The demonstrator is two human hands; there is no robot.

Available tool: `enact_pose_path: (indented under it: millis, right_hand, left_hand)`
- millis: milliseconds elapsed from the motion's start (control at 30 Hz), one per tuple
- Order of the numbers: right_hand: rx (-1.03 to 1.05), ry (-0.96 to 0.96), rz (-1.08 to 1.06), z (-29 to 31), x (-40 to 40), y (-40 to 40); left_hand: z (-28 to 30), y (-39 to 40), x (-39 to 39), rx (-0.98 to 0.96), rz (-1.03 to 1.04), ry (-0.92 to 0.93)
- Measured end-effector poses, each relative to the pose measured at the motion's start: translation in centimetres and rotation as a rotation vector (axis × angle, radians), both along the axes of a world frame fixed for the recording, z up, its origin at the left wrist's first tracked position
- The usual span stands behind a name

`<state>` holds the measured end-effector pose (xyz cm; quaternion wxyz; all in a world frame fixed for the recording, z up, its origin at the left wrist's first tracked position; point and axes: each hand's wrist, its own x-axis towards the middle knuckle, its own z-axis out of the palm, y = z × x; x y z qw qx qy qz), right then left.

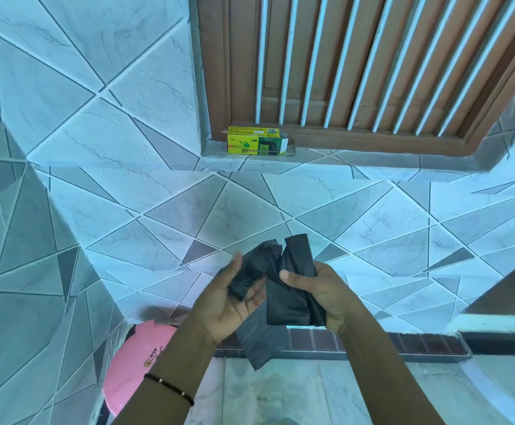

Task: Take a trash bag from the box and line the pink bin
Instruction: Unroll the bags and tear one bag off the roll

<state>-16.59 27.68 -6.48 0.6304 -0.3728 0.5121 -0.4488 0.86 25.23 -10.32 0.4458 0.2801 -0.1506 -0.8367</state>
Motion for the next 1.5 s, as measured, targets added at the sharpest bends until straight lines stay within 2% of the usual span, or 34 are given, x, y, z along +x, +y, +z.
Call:
enact_pose_path:
  millis: [133, 233, 400, 533, 633, 700, 767, 833, 967, 1067, 1233, 1400, 1500]
  right_hand:
    - [-0.008, 0.033, -0.204, -0.3, 0.1, -0.4]
    - [-0.019, 0.051, -0.305, -0.6, -0.2, -0.4]
    - [-0.057, 0.109, -0.355, -0.4, -0.6, -0.3]
    - [-0.1, 0.113, -0.29, 0.2, -1.6, -0.4]
    - [-0.129, 0.052, -0.232, 0.3, -1.7, -0.5]
    - [-0.151, 0.023, -0.18, 0.4, -1.3, -0.4]
    - [-0.154, 0.021, -0.13, 0.4, -1.0, -0.3]
    - [-0.138, 0.042, -0.11, 0.4, -1.1, -0.3]
    - [-0.084, 0.14, -0.14, 0.1, -2.3, -0.4]
    - [-0.058, 0.2, -0.149, -0.2, -3.4, -0.3]
    - [-0.049, 0.281, -0.127, -0.1, -4.4, -0.3]
    - [-0.047, 0.316, -0.124, -0.4, -4.0, -0.5]
    - [-0.078, 0.307, -0.142, -0.5, -3.8, -0.4]
  left_hand:
    - [-0.6, -0.1, -0.9, 0.109, 0.222, -0.171]
    - [-1.1, 0.1, -0.9, 0.09, 0.328, -0.18]
    - [-1.2, -0.3, -0.4, 0.022, 0.406, -0.207]
    - [-0.8, -0.7, 0.7, -0.018, 0.356, -0.158]
    - [-0.5, -0.4, 0.8, 0.081, 0.113, -0.075]
    - [-0.6, -0.2, 0.5, 0.125, -0.007, -0.156]
    - [-0.8, -0.2, 0.0, 0.136, -0.038, -0.247]
    - [-0.9, -0.3, -0.4, 0.139, 0.005, -0.245]
    - [-0.5, -1.1, 0.6, 0.138, 0.222, -0.097]
    - [-0.5, -1.6, 1.9, 0.057, 0.324, -0.145]
    - [-0.2, -2.1, 2.4, -0.059, 0.291, -0.302]
    - [0.0, -2.6, 1.9, -0.04, 0.379, -0.343]
    - [-0.8, -2.3, 2.8, -0.024, 0.233, -0.479]
